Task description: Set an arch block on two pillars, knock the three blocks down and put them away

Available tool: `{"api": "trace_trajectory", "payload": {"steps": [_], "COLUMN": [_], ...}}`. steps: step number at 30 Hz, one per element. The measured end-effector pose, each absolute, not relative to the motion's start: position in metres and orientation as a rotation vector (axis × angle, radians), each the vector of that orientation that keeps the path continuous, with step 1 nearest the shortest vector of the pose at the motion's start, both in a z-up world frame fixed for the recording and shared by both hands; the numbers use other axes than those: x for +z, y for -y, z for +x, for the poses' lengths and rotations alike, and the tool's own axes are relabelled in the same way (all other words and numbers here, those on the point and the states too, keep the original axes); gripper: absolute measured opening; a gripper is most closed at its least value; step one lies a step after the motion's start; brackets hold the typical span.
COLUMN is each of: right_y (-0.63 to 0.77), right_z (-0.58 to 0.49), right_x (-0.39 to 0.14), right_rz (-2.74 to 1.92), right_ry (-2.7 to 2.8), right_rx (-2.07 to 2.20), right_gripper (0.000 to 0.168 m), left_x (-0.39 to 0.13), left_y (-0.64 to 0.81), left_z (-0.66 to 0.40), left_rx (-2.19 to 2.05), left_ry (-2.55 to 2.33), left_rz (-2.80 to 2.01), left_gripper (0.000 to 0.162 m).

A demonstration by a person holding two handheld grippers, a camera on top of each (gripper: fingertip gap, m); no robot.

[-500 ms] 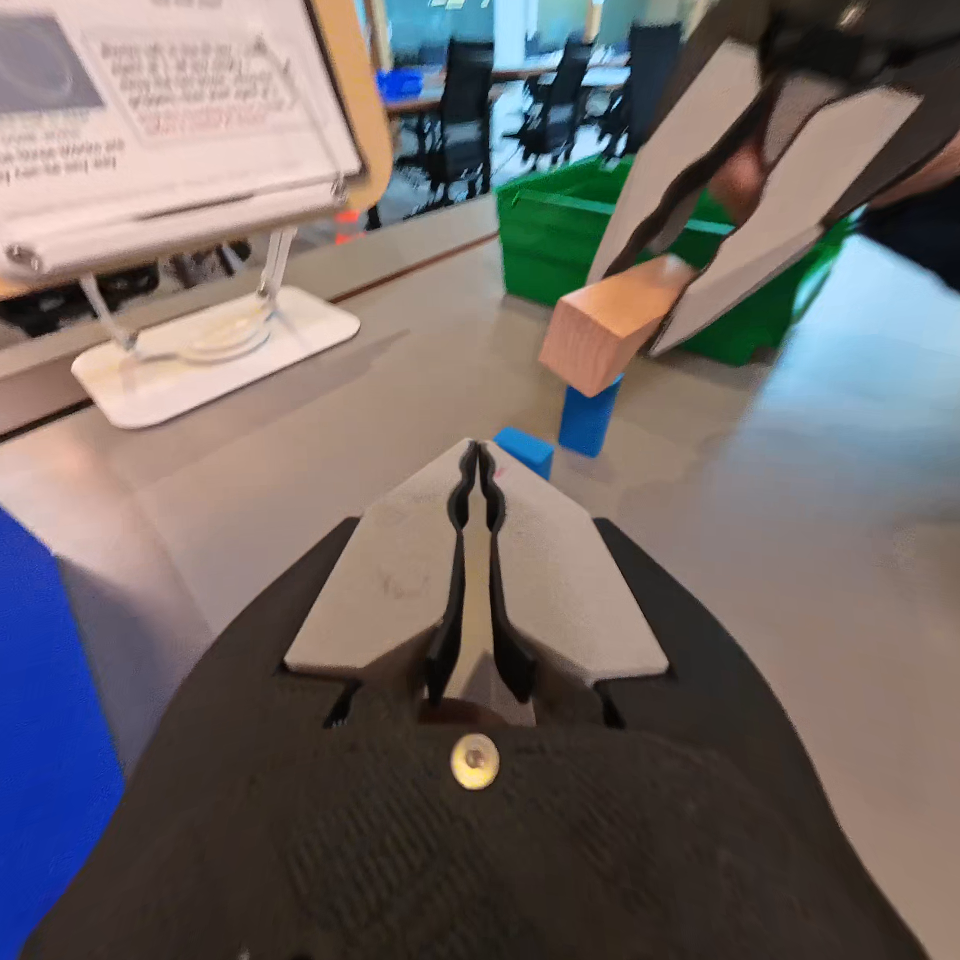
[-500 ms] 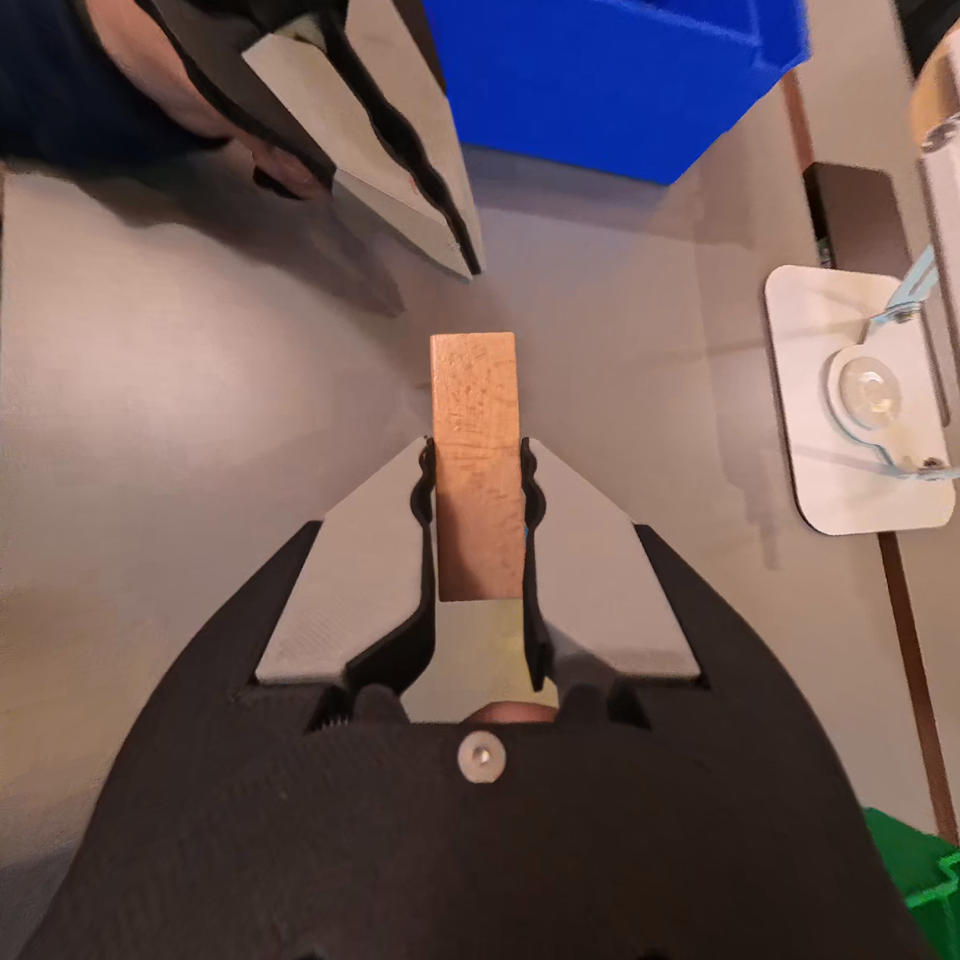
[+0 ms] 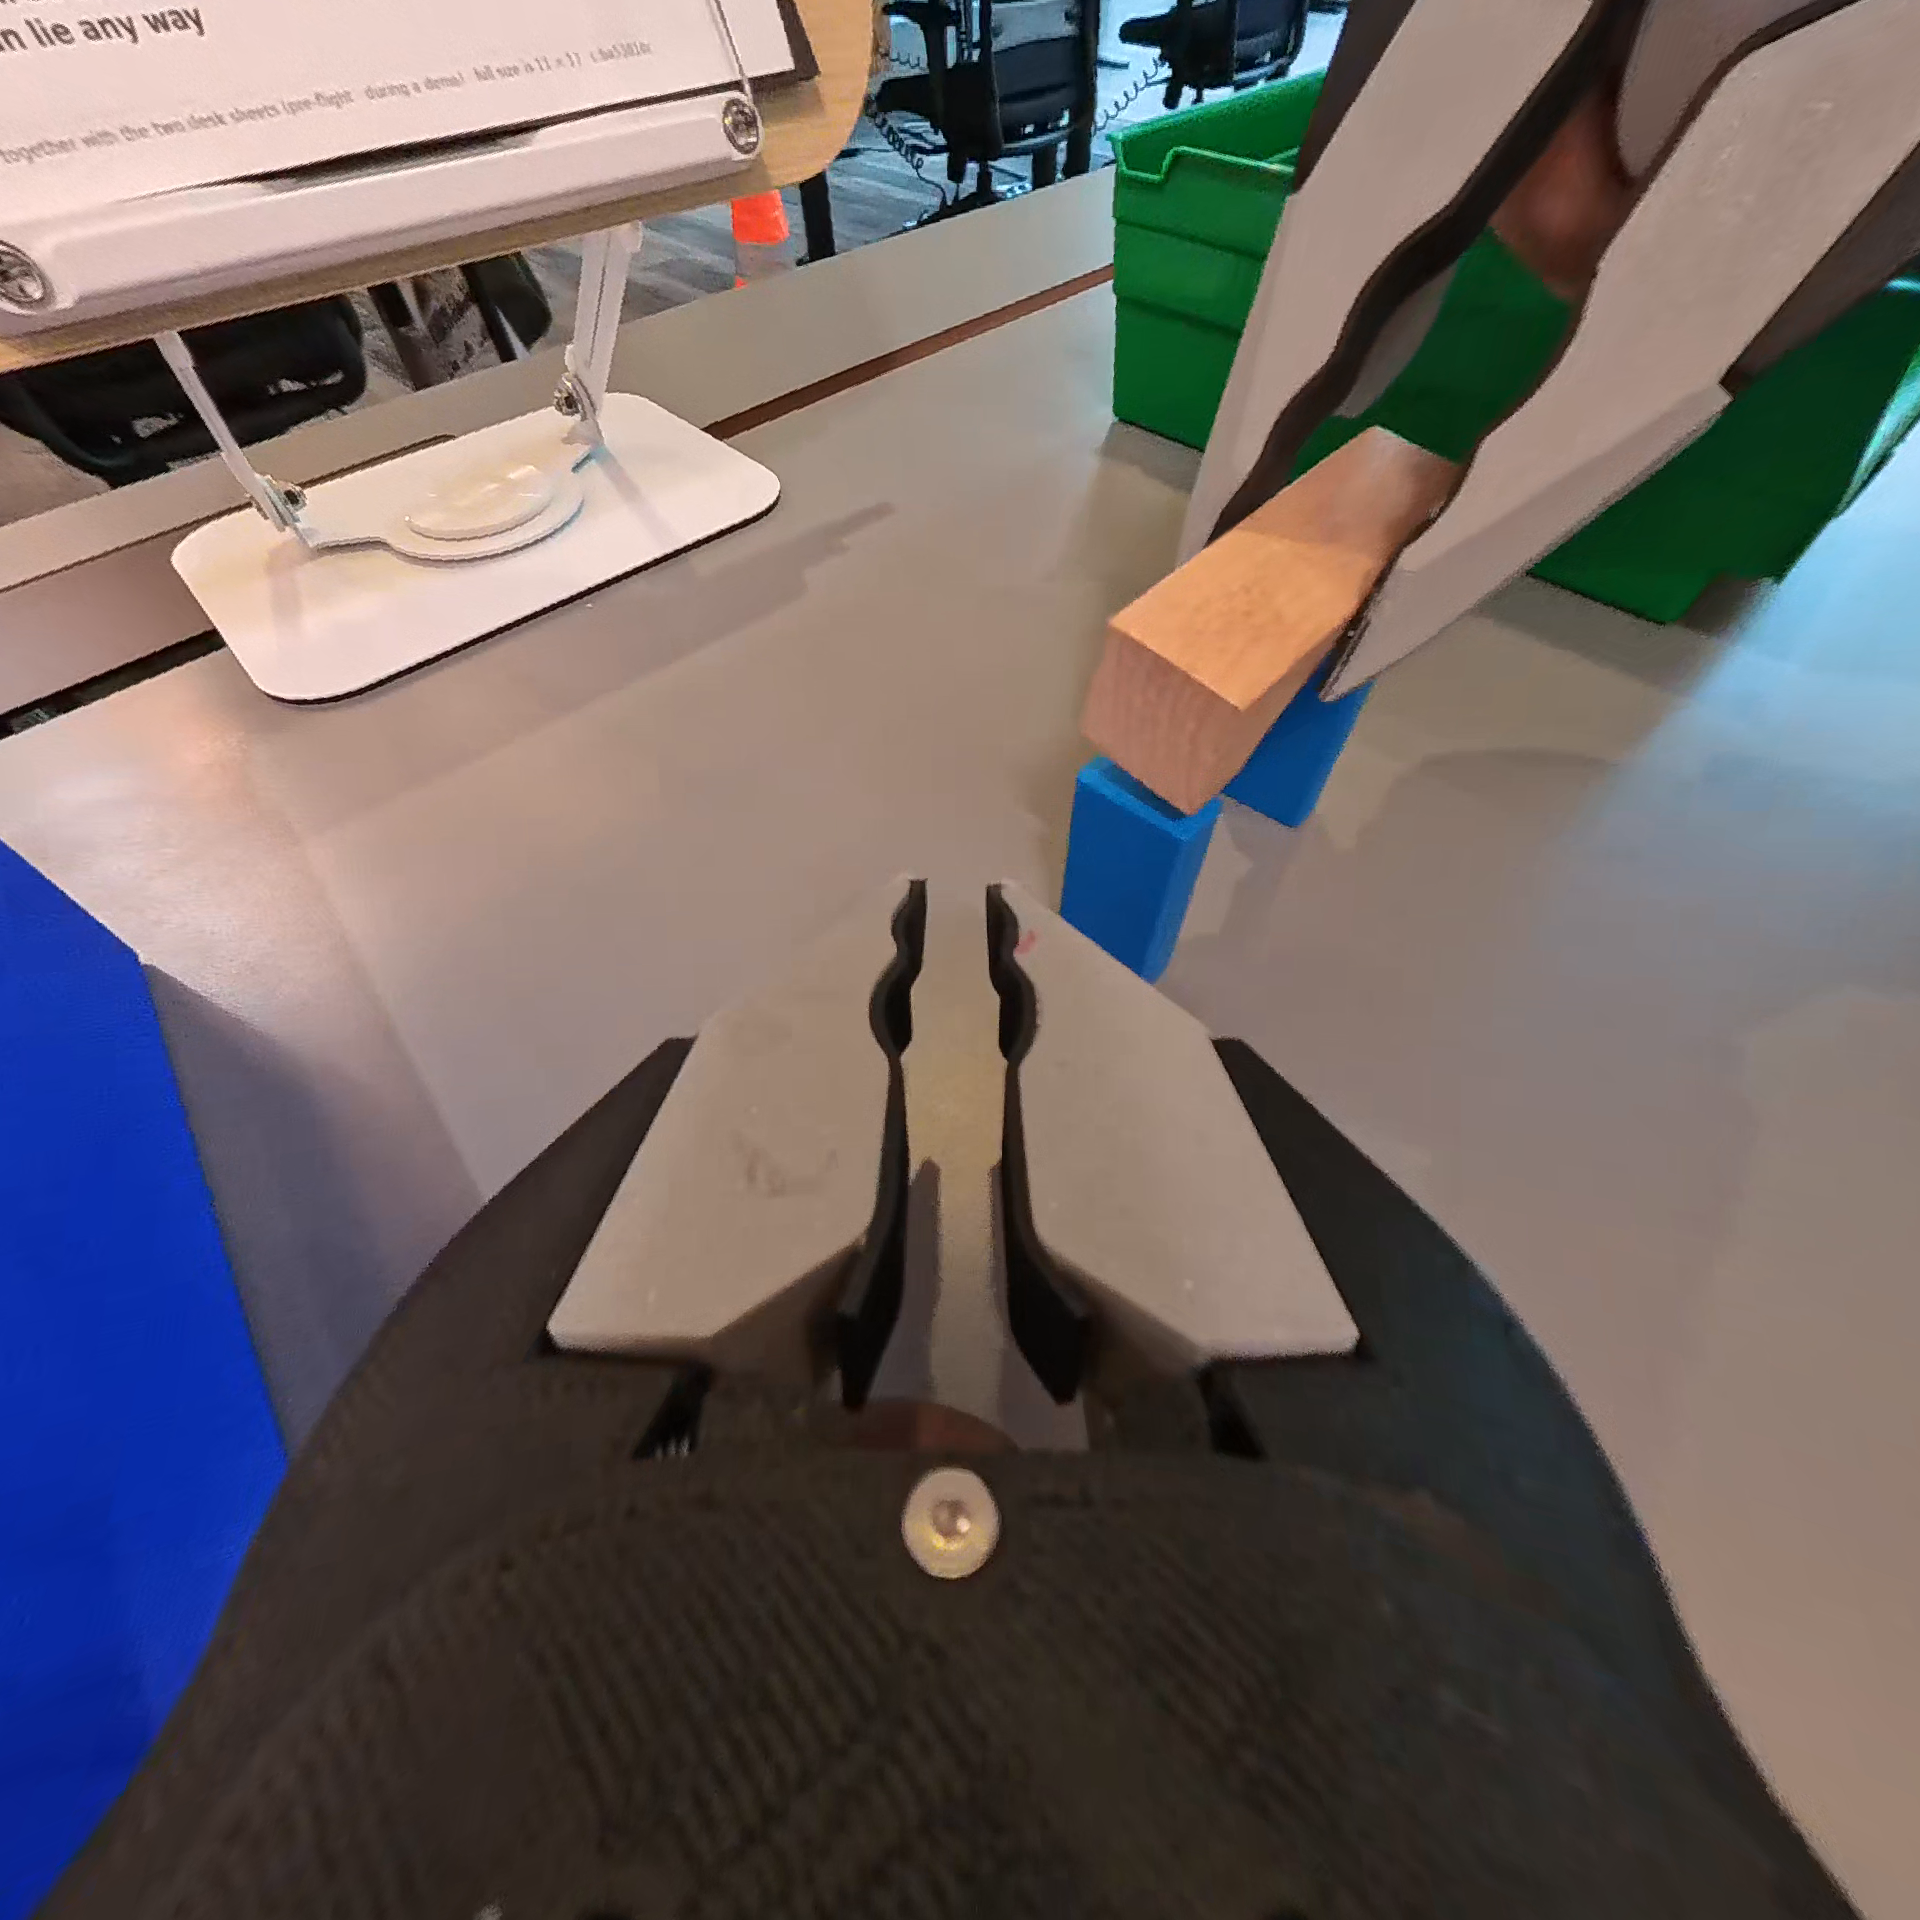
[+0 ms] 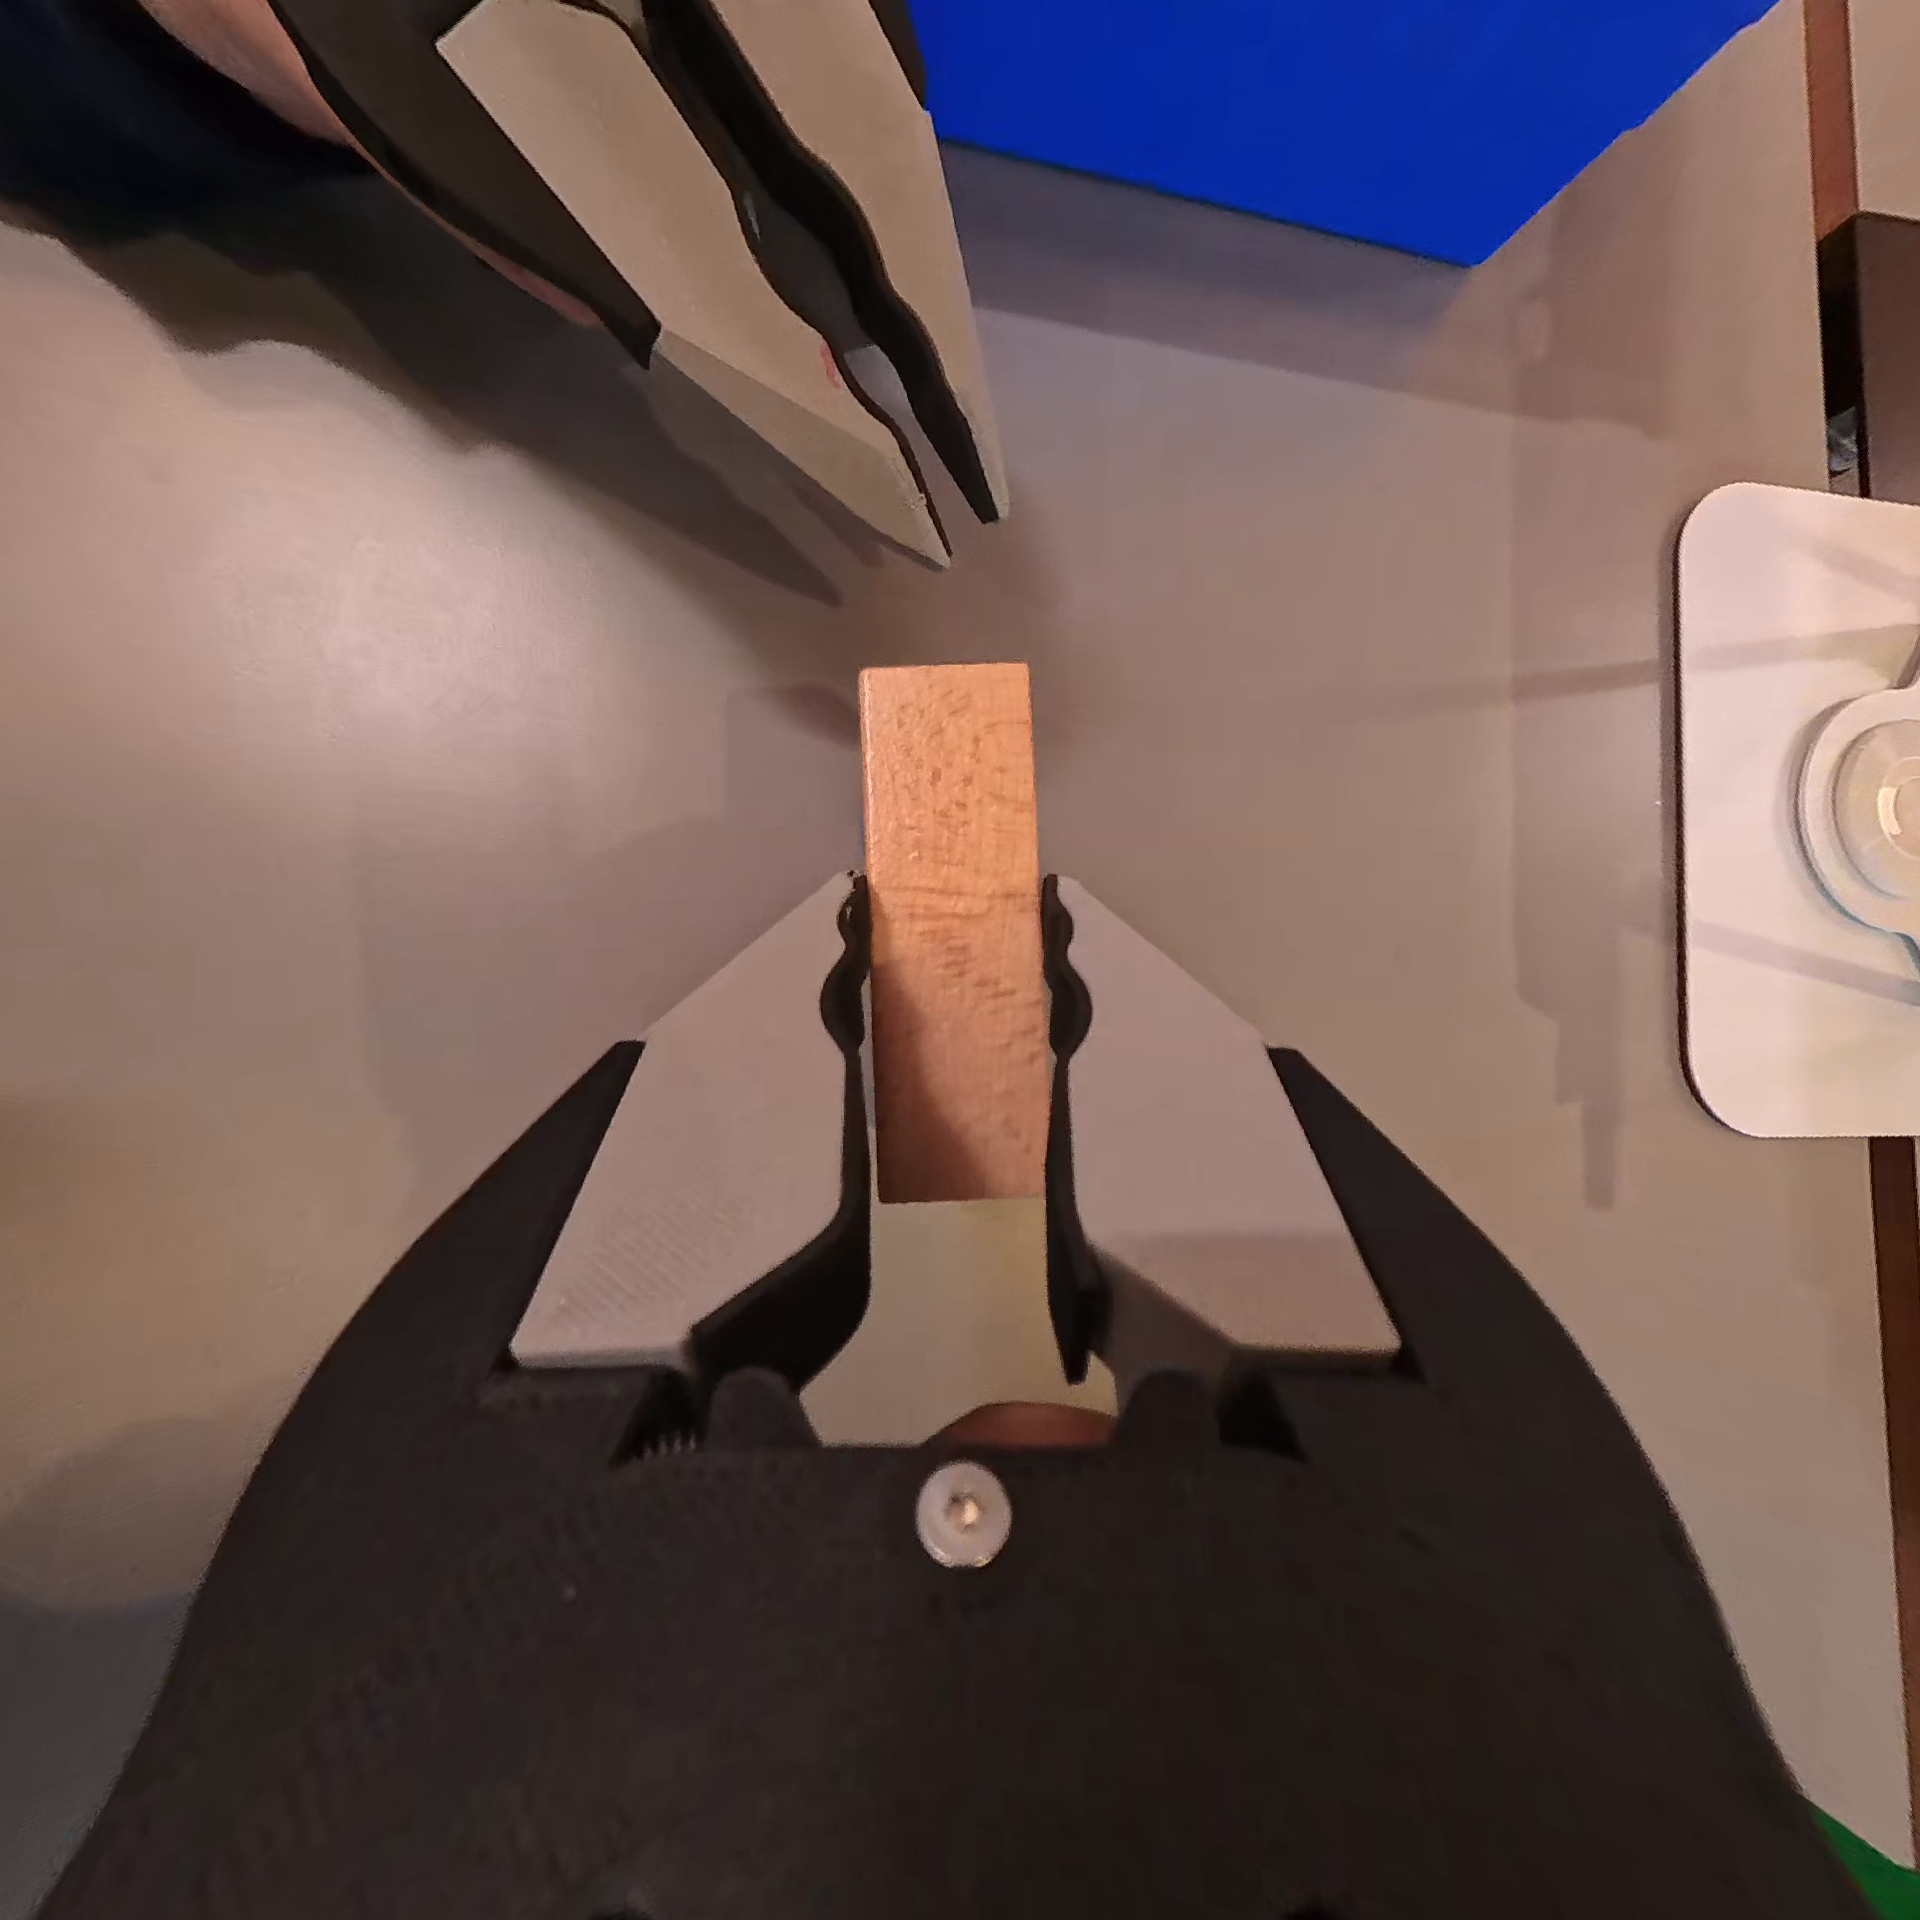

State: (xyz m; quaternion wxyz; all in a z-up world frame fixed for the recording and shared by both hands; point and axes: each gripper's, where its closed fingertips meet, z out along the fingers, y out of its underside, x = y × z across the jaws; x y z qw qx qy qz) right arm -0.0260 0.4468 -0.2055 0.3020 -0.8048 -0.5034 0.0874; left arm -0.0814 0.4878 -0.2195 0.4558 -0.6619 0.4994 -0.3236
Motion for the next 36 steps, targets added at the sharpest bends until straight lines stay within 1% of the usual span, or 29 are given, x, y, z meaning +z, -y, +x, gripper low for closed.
{"api": "trace_trajectory", "payload": {"steps": [36], "right_y": [-0.4485], "right_z": [-0.0232], "right_x": [-0.2119], "right_rz": [-2.11], "right_ry": [1.352], "right_rx": [0.274], "right_gripper": [0.03], "left_x": [-0.2296], "left_y": [-0.4862], "left_z": [-0.0797], "left_rx": [-0.771], "left_ry": [-1.284], "left_rz": [-1.648], "left_gripper": [0.011]}}
